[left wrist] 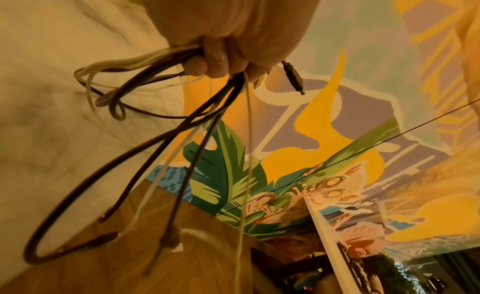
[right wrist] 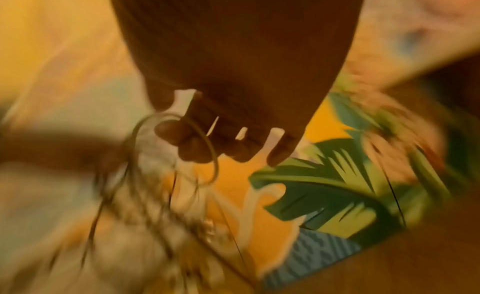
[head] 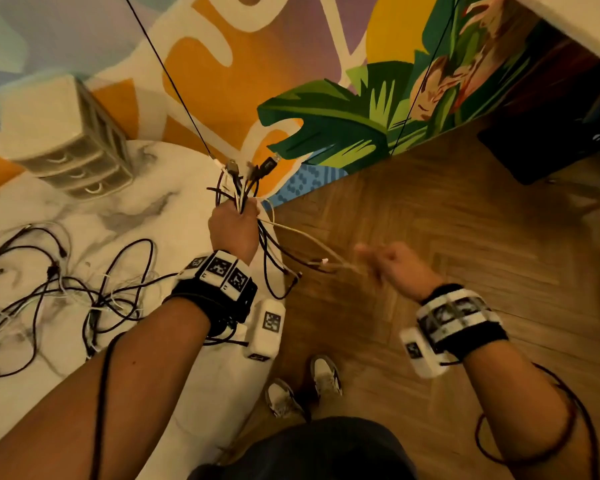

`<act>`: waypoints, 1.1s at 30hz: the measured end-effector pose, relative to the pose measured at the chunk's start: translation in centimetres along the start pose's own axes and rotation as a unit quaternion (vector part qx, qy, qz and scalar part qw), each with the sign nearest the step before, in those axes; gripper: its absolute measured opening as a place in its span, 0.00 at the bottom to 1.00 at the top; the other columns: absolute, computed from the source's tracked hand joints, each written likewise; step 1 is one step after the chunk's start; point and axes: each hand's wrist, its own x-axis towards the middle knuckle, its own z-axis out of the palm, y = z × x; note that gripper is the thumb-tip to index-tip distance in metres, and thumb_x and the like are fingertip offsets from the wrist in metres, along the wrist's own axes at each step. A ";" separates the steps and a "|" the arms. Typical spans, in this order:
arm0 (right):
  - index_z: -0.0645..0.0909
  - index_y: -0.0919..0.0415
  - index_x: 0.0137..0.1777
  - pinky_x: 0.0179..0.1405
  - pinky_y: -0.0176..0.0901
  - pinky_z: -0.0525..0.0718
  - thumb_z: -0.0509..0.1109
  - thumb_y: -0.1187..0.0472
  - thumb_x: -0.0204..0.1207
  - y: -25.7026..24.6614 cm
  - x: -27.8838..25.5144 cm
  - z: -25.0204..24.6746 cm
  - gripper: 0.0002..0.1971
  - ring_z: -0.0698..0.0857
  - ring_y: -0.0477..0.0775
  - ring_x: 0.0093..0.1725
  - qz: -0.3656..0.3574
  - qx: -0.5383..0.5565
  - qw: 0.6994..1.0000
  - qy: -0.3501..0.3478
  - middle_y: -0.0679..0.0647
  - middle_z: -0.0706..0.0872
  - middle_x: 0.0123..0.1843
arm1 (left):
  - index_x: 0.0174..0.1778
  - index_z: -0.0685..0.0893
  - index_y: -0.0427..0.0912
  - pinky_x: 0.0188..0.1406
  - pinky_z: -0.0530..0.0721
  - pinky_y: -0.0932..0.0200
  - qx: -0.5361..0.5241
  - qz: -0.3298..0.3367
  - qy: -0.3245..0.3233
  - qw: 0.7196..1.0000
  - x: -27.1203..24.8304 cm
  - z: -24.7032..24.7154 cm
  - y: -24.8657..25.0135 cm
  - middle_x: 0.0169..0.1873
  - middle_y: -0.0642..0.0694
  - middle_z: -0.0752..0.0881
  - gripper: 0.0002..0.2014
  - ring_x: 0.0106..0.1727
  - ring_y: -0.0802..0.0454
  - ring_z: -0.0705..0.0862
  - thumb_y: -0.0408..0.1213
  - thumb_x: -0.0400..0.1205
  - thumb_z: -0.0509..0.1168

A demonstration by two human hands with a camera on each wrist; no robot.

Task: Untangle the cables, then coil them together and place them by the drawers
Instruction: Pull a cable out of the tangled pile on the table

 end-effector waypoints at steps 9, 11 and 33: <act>0.73 0.52 0.72 0.76 0.72 0.55 0.56 0.55 0.80 8.7 -1.0 3.2 0.20 0.60 0.65 0.79 0.220 -0.524 0.804 -0.175 0.56 0.70 0.78 | 0.42 0.86 0.34 0.41 0.80 0.48 -0.044 0.071 0.013 0.996 -0.4 -0.6 1.9 0.36 0.37 0.85 0.18 0.40 0.38 0.83 0.46 0.83 0.61; 0.76 0.54 0.68 0.76 0.76 0.44 0.56 0.53 0.80 7.6 -1.0 3.4 0.19 0.63 0.65 0.79 0.211 -0.509 0.813 -0.187 0.58 0.75 0.74 | 0.39 0.85 0.36 0.36 0.73 0.54 -0.043 0.091 -0.018 0.995 -1.2 -0.5 2.1 0.32 0.42 0.82 0.17 0.36 0.44 0.80 0.46 0.84 0.61; 0.84 0.65 0.53 0.36 0.48 0.73 0.59 0.56 0.82 7.0 3.6 3.3 0.15 0.80 0.58 0.38 0.120 -0.088 0.967 0.205 0.58 0.82 0.36 | 0.28 0.79 0.45 0.25 0.67 0.59 -0.105 0.168 -0.051 0.979 -1.5 -5.4 4.0 0.14 0.54 0.74 0.20 0.18 0.63 0.69 0.47 0.86 0.57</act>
